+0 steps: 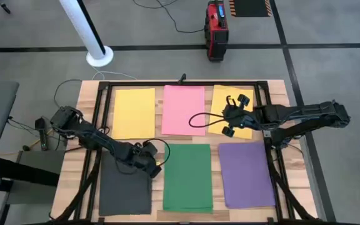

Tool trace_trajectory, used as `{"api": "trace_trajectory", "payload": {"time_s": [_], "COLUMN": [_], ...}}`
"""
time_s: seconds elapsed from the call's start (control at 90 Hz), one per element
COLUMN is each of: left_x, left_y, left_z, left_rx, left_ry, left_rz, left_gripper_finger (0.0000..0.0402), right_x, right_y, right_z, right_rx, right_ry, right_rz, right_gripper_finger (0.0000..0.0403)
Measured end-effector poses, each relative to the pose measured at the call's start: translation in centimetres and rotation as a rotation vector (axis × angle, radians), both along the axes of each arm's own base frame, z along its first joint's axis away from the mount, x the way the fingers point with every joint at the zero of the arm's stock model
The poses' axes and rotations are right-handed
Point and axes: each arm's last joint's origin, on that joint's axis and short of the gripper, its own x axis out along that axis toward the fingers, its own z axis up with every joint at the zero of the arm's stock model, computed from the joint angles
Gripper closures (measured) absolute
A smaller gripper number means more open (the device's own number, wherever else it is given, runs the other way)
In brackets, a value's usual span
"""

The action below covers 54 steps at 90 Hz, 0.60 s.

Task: Organize paper
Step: Stack the top black colored paper on top of the bottom black colored paper

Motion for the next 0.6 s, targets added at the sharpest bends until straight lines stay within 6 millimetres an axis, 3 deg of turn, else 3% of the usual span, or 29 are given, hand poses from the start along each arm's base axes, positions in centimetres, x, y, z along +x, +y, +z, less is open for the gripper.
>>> {"api": "trace_trajectory", "payload": {"time_s": [0.333,0.489,0.6], "left_x": [0.9,1.3,0.5], "left_y": [-0.6,-2.5,-3.8], "left_z": [1.4,1.8,1.7], "left_rx": [-0.004,-0.147,-0.183], "left_ry": [-0.025,-0.092,-0.045], "left_rz": [-0.015,-0.118,-0.184], "left_gripper_finger": [0.0401,0.0401,0.0401], "right_x": [0.0,-0.1,-0.1], "right_y": [0.0,0.0,0.0], "right_z": [0.0,0.0,-0.1], "right_rx": [0.000,0.000,0.000], "right_ry": [0.000,0.009,0.012], "right_rz": [0.000,0.000,-0.001], "right_gripper_finger": [0.0376,0.0376,0.0376]}}
